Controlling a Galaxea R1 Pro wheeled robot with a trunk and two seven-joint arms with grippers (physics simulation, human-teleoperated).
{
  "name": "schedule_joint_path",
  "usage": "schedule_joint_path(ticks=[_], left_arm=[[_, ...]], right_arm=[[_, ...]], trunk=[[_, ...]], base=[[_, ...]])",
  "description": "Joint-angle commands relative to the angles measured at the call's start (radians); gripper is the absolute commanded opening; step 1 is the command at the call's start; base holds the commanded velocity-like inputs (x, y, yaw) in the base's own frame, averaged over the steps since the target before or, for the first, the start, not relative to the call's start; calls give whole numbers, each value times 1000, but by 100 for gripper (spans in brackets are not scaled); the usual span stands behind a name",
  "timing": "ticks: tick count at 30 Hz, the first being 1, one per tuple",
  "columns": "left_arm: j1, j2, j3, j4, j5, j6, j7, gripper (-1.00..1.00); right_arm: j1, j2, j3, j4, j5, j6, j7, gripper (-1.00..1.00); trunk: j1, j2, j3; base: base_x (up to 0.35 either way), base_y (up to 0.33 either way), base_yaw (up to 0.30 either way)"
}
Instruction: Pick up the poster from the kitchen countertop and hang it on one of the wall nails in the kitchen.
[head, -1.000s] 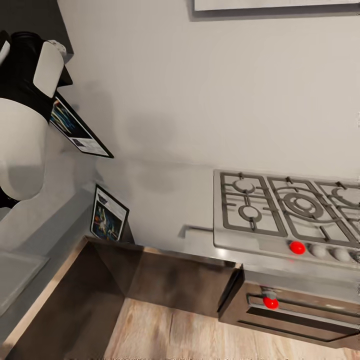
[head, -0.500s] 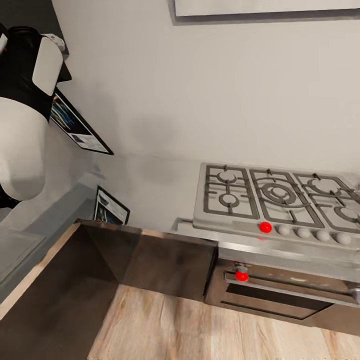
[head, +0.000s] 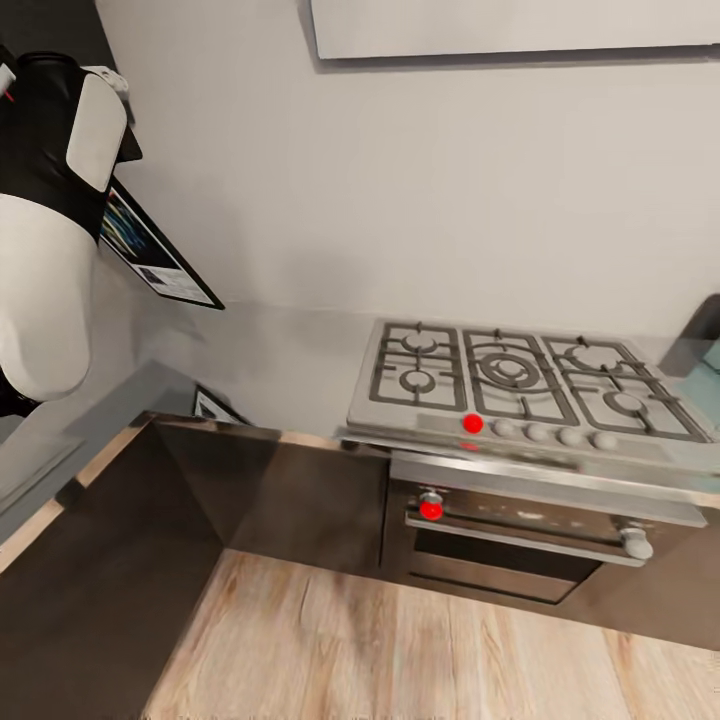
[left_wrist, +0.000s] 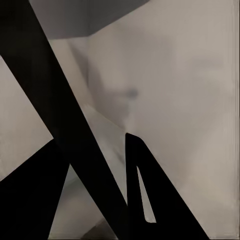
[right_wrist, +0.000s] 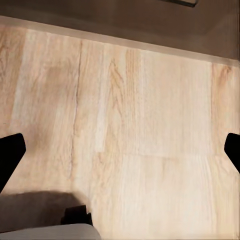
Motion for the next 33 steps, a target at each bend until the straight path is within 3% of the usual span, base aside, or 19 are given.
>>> schedule_joint_path(ticks=[1,33], left_arm=[[-1,0,-3,-1,10,2,8,-100],[-1,-1,-4,-2,11,2,6,-100]], right_arm=[[0,0,1,0,-1,-2,-3,100],[0,0,2,0,-1,-2,-3,100]], trunk=[[0,-1,1],[0,-1,53]], base=[[-248,-225,0],[-262,-224,0]])
